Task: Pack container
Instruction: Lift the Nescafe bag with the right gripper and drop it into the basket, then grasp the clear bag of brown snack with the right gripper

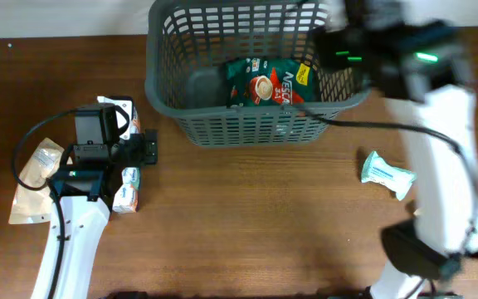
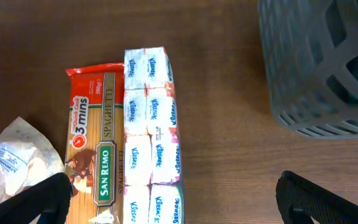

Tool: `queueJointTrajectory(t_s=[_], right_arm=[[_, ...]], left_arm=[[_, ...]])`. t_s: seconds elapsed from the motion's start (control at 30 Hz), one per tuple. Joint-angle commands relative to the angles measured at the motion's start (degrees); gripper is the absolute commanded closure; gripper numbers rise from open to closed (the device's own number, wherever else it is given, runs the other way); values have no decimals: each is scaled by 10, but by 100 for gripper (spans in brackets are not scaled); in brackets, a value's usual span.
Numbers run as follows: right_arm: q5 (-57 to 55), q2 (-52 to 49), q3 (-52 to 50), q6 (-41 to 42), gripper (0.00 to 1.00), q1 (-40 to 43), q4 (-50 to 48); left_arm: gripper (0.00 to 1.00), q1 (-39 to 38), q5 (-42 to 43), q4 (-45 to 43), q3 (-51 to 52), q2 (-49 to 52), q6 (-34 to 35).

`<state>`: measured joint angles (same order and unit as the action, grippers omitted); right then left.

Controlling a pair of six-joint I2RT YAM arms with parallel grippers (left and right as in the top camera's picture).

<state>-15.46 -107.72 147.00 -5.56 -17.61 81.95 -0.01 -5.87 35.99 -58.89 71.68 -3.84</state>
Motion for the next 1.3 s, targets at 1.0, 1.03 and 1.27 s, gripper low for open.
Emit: queueJointTrajectory(t_s=[1.0,1.03,1.27], right_arm=[[45,185,-868,72,12,511,-353],[45,171,-868,64,12,511,-356],[43,67,-868,58,12,511,-386]], left_arm=[[1,2,0,-1,-14,1,-9],[1,2,0,-1,-14,1,-9],[1,2,0,-1,-14,1,-9]])
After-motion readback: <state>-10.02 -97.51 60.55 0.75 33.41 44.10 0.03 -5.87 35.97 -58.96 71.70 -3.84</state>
